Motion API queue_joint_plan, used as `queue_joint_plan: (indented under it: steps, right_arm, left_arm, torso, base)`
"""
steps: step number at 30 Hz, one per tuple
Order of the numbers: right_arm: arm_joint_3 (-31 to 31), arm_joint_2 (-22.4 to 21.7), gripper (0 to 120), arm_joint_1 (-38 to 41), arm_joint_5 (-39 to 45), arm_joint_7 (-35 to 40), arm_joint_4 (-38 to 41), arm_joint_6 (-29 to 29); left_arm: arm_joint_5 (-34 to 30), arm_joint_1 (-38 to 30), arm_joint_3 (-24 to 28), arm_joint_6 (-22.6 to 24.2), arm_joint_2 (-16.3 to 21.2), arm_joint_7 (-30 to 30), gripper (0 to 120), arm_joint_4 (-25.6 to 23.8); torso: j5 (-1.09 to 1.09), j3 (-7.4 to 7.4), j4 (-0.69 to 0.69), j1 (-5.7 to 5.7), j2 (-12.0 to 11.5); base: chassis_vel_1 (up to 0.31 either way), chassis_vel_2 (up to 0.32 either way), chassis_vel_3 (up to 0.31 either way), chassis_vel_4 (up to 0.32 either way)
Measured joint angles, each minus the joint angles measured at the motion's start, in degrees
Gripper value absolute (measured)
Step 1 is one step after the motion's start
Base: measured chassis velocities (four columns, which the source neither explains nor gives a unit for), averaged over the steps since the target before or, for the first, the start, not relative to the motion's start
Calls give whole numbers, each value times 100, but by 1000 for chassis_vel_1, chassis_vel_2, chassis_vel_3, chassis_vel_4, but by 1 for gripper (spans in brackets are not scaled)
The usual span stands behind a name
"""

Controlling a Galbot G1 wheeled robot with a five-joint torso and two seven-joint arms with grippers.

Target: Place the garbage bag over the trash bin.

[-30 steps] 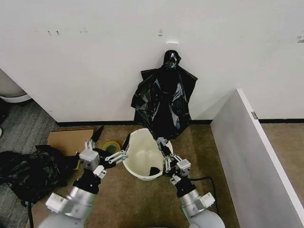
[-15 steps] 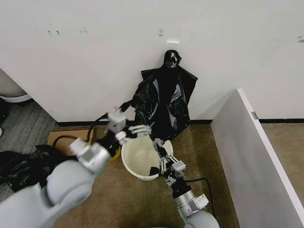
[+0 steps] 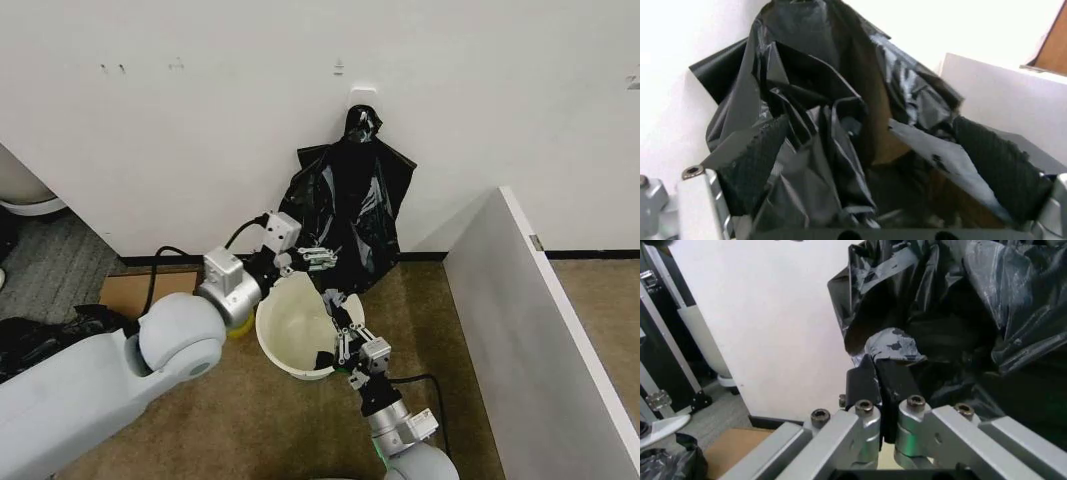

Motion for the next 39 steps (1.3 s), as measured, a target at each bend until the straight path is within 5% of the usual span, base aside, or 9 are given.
queue_joint_plan:
  steps: [10,26,33,39]
  right_arm:
    - [73,-6,0,-38,22,-2,62,5]
    - [83,-42,0,-97,26,-3,147,-13]
    - [126,-121,0,-197,10,-30,316,-57]
    - [168,-379,21,-479,-66,-74,582,-59]
  left_arm:
    - [94,-98,112,396,-335,-311,61,316]
    - [264,186,-23,82,-503,-361,4,402]
    - [318,635,-413,-217,-542,-360,0,404]
    - [317,1135,-933,-763,-658,-392,0,421]
  torso:
    - [0,0,1,0,0]
    - [-1,0,1,-1,0]
    - [-1,0,2,-1,0]
    - [-1,-1,1,-1,0]
  base:
    - [0,0,0,0]
    - [0,0,0,0]
    - [0,0,0,0]
    - [0,0,0,0]
